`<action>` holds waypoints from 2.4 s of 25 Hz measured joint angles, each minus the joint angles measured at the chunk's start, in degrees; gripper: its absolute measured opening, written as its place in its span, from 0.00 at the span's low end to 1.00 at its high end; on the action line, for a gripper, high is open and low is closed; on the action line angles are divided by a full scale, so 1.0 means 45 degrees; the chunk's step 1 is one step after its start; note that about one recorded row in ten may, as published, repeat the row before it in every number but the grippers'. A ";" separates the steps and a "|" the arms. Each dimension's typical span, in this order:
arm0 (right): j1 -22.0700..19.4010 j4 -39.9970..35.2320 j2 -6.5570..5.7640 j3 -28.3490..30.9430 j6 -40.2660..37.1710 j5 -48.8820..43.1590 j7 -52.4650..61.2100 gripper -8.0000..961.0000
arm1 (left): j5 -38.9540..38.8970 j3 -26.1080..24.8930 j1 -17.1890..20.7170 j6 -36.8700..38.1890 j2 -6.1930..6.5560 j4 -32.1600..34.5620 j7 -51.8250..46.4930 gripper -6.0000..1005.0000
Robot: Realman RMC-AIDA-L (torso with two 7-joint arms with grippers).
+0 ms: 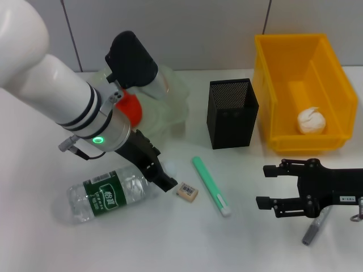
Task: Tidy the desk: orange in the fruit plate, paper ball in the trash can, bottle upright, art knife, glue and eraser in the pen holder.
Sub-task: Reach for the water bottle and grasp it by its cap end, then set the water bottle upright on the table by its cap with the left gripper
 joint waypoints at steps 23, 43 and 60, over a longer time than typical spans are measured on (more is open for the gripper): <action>0.0084 0.0001 0.0060 0.0006 0.0066 0.0043 0.0140 0.83 | 0.0196 0.1587 0.0113 -0.1492 0.0000 -0.0517 0.0235 0.68; 0.0261 0.0001 0.0049 0.0011 0.0074 0.0040 0.0158 0.83 | -0.1054 -0.2437 0.1762 0.2021 0.0156 0.3586 0.1286 0.45; 0.0435 0.0009 0.0060 0.0015 0.0072 0.0042 0.0329 0.83 | -0.2275 -0.7735 0.2055 0.5420 0.0378 0.4144 0.3506 0.46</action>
